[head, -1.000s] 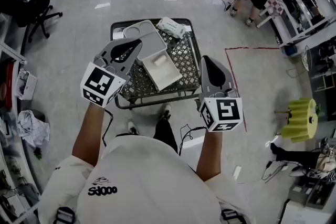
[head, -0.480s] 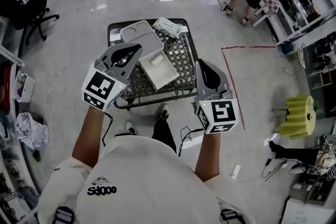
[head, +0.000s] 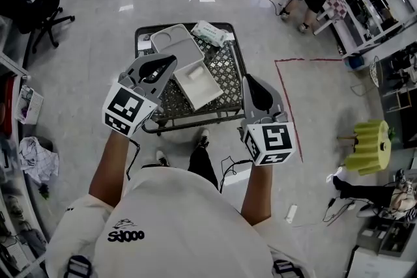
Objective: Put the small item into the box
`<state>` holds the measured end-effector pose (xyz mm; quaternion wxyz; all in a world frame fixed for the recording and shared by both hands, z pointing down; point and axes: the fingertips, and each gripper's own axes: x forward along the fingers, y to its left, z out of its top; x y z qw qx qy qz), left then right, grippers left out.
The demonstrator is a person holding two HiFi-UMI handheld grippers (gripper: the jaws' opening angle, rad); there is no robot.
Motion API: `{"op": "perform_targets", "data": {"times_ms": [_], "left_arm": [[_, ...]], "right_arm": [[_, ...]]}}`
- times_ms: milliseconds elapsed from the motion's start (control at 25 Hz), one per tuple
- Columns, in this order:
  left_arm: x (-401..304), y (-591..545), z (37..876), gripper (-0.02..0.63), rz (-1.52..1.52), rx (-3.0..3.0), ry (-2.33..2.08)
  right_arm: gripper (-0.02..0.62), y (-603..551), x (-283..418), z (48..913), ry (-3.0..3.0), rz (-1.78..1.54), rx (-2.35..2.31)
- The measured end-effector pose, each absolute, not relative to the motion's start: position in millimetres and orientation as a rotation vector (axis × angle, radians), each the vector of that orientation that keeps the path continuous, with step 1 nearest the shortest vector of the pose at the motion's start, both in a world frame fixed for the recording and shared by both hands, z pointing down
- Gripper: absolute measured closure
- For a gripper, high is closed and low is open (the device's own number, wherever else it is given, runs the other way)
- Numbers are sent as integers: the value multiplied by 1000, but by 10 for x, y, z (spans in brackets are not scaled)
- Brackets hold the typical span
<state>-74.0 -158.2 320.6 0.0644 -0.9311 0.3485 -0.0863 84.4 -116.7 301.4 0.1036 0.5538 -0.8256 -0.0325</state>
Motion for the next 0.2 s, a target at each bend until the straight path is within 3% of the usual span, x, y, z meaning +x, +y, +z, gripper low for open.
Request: {"op": "perform_targets", "data": {"times_ms": [200], "left_arm": [[-799, -1550, 3207, 600, -257, -2813, 1047]], "right_arm": [[586, -1140, 786, 3043, -2434, -92, 1632]]}}
